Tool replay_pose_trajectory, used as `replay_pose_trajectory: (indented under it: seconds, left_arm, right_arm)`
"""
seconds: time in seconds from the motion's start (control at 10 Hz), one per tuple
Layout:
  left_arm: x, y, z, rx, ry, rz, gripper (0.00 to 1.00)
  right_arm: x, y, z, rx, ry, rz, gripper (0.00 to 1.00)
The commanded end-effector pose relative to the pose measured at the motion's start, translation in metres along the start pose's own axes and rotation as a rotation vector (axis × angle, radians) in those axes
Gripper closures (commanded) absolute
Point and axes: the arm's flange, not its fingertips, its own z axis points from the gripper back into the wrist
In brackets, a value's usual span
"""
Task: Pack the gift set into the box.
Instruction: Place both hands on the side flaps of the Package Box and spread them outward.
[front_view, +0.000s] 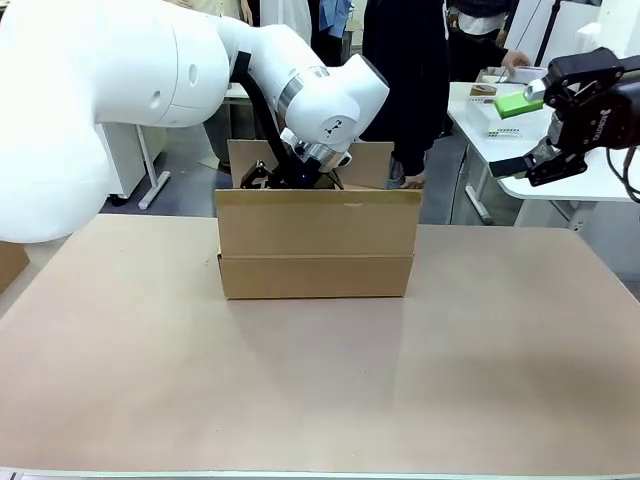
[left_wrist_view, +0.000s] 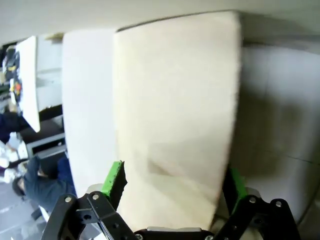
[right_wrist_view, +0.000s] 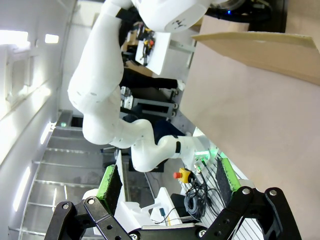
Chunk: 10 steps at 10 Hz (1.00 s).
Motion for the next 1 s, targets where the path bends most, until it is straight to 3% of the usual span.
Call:
replay_pose_trajectory:
  seconds: [0.0,0.3,0.9]
  left_arm:
    - [-0.006,0.011,0.010,0.076,0.047,0.070,0.00]
    - [-0.010,0.024,0.000,0.165,0.110,0.111,0.00]
    - [-0.009,0.053,0.023,0.147,0.026,0.099,0.00]
  right_arm:
    - [0.002,0.000,-0.002,0.028,-0.011,0.026,0.00]
    - [0.002,0.000,-0.002,0.028,-0.011,0.026,0.00]
    - [0.002,0.000,-0.002,0.028,-0.011,0.026,0.00]
